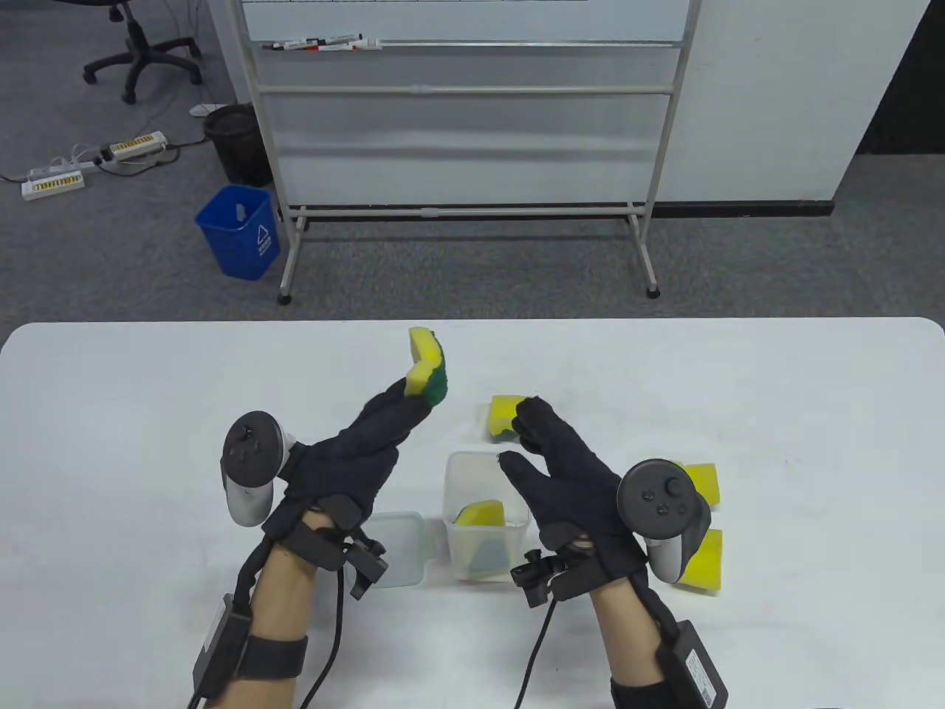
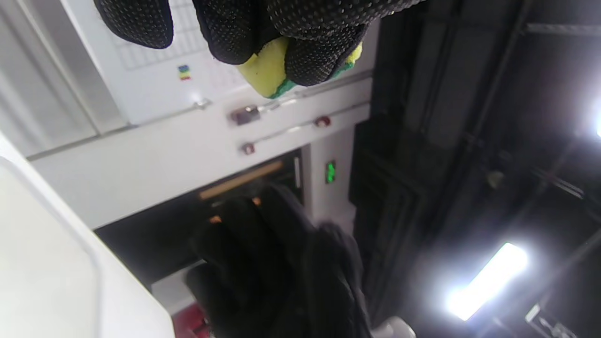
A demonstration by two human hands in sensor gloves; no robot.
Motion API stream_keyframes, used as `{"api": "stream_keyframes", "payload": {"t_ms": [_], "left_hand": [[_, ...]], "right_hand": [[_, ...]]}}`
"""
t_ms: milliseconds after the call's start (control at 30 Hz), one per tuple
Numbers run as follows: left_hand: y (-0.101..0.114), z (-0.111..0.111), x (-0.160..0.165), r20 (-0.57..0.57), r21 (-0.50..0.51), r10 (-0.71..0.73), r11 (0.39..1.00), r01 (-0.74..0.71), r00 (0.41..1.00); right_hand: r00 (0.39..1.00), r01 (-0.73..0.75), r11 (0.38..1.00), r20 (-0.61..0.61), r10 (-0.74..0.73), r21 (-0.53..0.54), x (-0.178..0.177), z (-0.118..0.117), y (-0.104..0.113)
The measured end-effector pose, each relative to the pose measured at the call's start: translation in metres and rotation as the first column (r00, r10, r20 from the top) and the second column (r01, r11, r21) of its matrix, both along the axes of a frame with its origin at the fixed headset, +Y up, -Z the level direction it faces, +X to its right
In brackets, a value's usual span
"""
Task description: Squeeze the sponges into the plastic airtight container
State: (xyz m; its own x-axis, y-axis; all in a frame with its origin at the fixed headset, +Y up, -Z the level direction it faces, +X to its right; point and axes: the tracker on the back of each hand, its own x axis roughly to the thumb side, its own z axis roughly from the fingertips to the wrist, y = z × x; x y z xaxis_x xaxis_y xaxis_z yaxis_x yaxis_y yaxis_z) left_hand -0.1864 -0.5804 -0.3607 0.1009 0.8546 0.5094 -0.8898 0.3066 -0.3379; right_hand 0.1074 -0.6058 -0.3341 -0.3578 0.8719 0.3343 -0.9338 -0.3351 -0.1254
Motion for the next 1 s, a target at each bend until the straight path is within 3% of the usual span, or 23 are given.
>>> {"api": "stream_keyframes", "payload": {"t_ms": [200,467,533,633,733,867,933,1000], "left_hand": [[0.010,0.021,0.035,0.223,0.005,-0.031,1.000,0.030,0.974],[0.002,0.017,0.041,0.304,-0.035,-0.038,0.998,0.051,0.952],[0.000,0.017,0.041,0.275,-0.049,-0.050,0.997,0.065,0.960],[0.004,0.019,0.038,0.118,0.007,-0.163,0.986,0.164,0.980],[0.010,0.022,0.036,-0.018,0.066,-0.258,0.964,0.259,0.966],[0.011,0.026,0.030,-0.225,0.087,-0.238,0.961,0.263,0.945],[0.010,0.025,0.030,-0.266,0.114,-0.268,0.945,0.306,0.926],[0.007,0.024,0.034,-0.227,0.129,-0.314,0.929,0.348,0.922]], "right_hand": [[0.985,0.139,0.990,-0.101,-0.136,0.021,-0.006,0.001,-0.003],[0.926,0.291,0.956,-0.239,-0.293,-0.046,-0.006,-0.006,-0.008],[0.948,0.270,0.963,-0.169,-0.270,-0.025,-0.005,-0.004,-0.007],[0.993,0.111,0.993,-0.046,-0.108,0.052,-0.005,-0.001,-0.004],[0.999,0.040,0.998,-0.008,-0.040,0.053,-0.008,0.002,-0.002],[1.000,0.005,1.000,0.007,-0.005,0.027,-0.007,0.002,-0.001],[0.999,-0.043,0.999,-0.013,0.044,0.025,-0.007,0.002,0.002],[0.991,-0.126,0.991,-0.041,0.127,0.034,-0.012,0.004,0.006]]}}
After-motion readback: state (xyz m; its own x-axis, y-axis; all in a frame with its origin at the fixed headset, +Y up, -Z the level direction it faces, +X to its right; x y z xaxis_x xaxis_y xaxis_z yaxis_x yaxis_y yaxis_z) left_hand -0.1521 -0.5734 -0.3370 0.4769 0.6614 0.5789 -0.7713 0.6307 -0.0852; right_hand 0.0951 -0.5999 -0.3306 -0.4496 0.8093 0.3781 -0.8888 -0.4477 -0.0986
